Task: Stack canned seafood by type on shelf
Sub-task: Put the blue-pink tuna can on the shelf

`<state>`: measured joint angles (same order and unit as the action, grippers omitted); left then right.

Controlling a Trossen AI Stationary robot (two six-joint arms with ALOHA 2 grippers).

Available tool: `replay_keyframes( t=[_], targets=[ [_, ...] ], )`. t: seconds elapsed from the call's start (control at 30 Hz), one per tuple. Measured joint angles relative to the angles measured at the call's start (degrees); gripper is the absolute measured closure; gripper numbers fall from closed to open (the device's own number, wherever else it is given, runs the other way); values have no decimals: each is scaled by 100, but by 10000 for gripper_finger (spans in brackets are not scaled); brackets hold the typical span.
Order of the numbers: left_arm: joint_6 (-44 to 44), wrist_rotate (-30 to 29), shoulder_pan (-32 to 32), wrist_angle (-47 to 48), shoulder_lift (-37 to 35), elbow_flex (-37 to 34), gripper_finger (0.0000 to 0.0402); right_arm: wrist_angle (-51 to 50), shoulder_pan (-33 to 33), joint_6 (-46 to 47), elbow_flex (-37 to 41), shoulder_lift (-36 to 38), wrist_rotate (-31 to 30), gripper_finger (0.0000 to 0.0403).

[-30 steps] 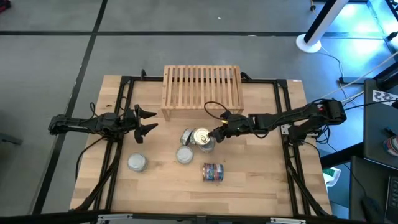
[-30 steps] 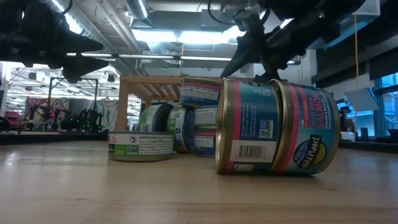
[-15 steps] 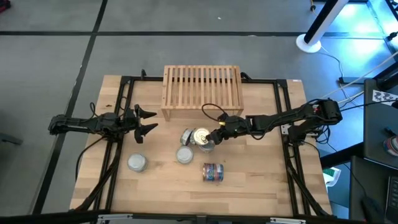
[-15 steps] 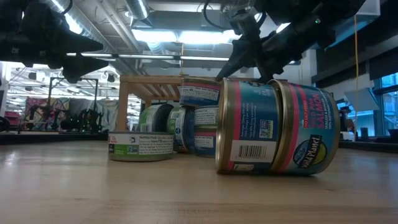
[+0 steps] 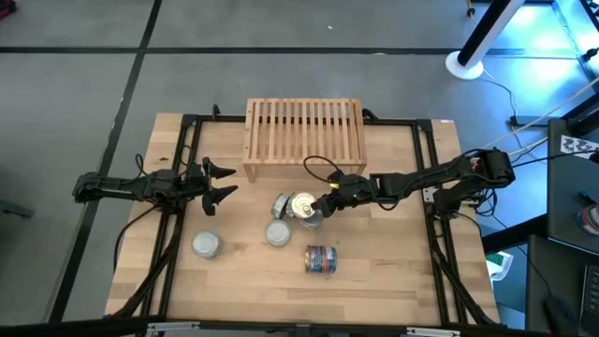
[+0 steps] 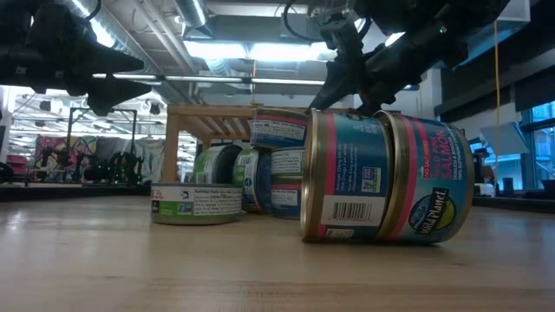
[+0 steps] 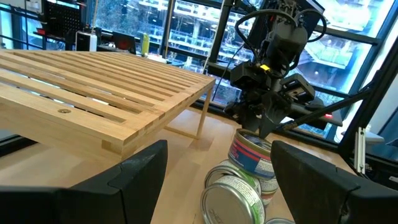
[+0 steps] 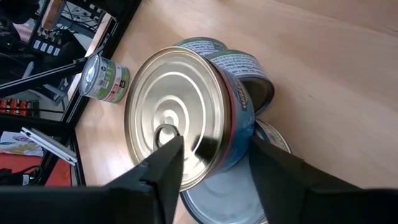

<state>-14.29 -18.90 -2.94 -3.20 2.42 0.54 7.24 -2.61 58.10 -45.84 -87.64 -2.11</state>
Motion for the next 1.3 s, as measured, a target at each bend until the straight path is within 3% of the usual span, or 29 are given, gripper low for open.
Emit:
replay_keyframes(
  t=[0.37,0.57,0.97,1.3],
  targets=[
    [-166,0,-2,-30,36,0,119,-3,0,-1,0,0,-2,300],
    [198,0,-74,-844,506,0,119,-1,0,-3,0,0,-4,313],
    [1489,6,-432,-3009,2735,184,119,-1,0,-4,0,0,-4,332],
    [3043,9,-708,-3086,4936,1506,119,-93,0,-3,-4,4,-4,339]
  ],
)
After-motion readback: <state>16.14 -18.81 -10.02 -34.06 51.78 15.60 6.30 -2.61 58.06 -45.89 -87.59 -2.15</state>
